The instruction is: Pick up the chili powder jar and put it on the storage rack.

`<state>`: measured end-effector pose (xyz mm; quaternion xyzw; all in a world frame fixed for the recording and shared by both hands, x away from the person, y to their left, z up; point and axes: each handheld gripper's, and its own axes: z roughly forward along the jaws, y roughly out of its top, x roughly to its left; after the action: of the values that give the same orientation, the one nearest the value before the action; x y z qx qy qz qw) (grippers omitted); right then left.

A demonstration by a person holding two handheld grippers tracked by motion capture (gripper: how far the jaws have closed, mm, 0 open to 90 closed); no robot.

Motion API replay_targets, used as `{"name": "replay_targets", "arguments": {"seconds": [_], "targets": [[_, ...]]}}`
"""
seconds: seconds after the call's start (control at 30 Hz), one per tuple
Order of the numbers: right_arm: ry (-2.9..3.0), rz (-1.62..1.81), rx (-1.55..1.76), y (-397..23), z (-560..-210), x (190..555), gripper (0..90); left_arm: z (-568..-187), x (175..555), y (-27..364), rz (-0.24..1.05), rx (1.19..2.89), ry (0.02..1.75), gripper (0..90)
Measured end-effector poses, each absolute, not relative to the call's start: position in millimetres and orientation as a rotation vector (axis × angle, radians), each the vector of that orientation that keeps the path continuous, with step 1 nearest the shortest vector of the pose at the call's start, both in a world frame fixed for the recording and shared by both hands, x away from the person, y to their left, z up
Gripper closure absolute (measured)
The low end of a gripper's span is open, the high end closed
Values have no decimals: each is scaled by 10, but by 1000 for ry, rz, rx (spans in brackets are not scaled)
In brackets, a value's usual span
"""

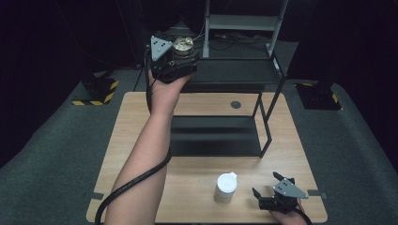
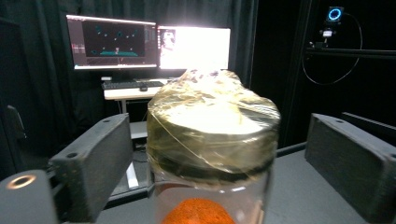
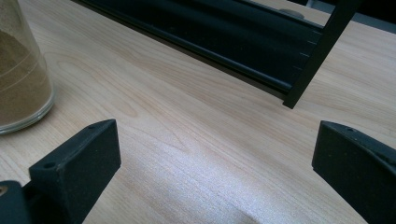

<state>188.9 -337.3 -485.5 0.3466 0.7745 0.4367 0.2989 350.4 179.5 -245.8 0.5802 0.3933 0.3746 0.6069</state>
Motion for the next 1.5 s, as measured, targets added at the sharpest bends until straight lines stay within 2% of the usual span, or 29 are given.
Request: {"name": "replay_targets", "arguments": {"seconds": [0.33, 1.07, 1.5], "targets": [[2059, 1148, 916, -3354, -4851, 1886, 0, -2531, 3250, 1886, 877, 1344, 872, 4], [2061, 1139, 914, -3341, -4848, 1885, 1, -2715, 2633, 2105, 906, 1342, 855, 4], [2061, 1141, 922, -3345, -4845, 1890, 1, -2894, 2397, 2187, 918, 1382, 828, 4]]}}
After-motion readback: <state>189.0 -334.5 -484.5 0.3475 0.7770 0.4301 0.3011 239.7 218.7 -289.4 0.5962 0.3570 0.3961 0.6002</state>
